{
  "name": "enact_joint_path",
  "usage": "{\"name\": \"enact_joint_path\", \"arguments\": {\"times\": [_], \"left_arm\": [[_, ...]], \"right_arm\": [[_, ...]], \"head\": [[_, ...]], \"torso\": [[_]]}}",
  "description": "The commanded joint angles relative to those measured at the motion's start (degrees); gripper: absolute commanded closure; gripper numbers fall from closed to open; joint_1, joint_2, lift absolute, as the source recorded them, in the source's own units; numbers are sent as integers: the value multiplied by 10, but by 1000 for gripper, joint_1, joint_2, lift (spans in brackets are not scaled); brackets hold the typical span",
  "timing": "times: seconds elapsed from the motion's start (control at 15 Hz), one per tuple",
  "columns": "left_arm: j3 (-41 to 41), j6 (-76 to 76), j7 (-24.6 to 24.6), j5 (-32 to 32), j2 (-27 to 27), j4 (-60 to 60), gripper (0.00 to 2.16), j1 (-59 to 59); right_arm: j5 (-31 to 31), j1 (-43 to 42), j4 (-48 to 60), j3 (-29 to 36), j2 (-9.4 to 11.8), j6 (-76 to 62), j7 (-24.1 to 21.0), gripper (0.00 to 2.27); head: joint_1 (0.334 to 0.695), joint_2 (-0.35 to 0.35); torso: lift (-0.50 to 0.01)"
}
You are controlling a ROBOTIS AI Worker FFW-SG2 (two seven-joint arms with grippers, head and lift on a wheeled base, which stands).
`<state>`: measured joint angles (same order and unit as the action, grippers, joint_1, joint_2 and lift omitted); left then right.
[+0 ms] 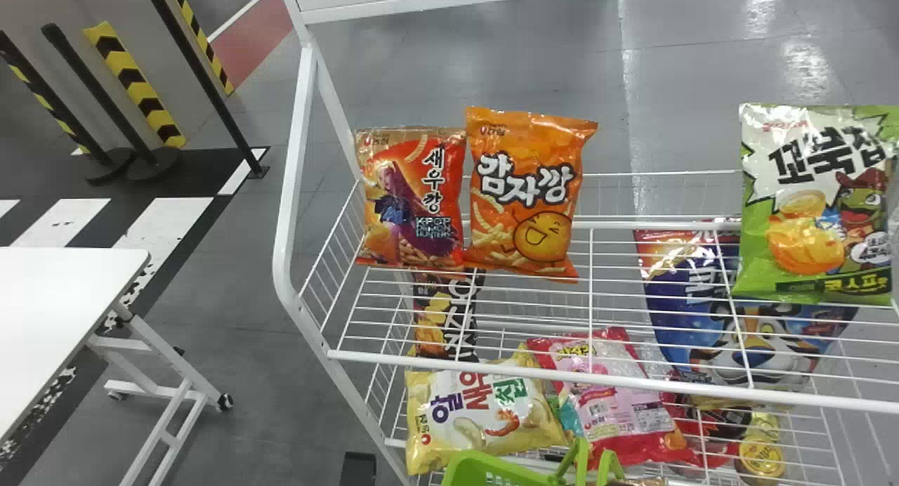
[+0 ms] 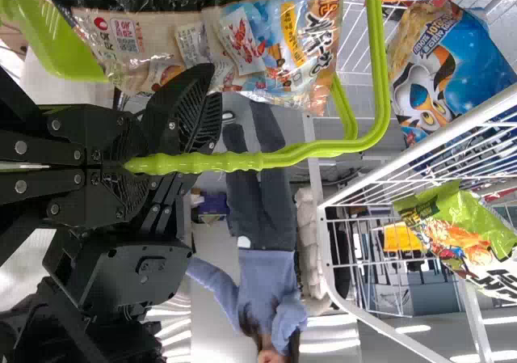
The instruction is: Hold basket handle with left hand then pick spicy shrimp crackers with right hand and place into basket
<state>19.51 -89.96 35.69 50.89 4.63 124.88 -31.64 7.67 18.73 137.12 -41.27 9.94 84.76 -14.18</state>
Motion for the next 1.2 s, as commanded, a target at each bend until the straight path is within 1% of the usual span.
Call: {"name": "enact_joint_path", "arguments": {"times": [0.0,0.4,0.47,0.6,0.67,0.8,1.0,1.13], "left_arm": [[1,-1,1,0,-1,-1,1895,0],[2,-1,0,-2,-1,-1,1895,0],[1,-1,1,-2,-1,-2,1895,0],[2,-1,1,-2,-1,-2,1895,0],[2,-1,1,-2,-1,-2,1895,0],[1,-1,0,-2,-1,-1,1895,0],[1,-1,1,-2,-1,-1,1895,0],[2,-1,1,-2,-1,-1,1895,0]], "right_arm": [[4,-1,-2,-7,0,-1,0,1679],[2,10,6,-26,4,-1,-2,1679],[-1,11,10,-29,5,-1,-8,1679],[-29,16,27,-51,18,-27,-38,1679],[-34,18,35,-54,22,-29,-42,1679],[-34,19,46,-58,21,5,-44,1679],[-31,19,46,-61,21,43,-58,1679],[-25,19,48,-59,21,52,-57,1679]], "head": [[695,306],[695,345],[695,350],[695,350],[695,350],[695,339],[695,301],[695,279]], "torso": [[-37],[-37],[-37],[-37],[-37],[-37],[-37],[-37]]}}
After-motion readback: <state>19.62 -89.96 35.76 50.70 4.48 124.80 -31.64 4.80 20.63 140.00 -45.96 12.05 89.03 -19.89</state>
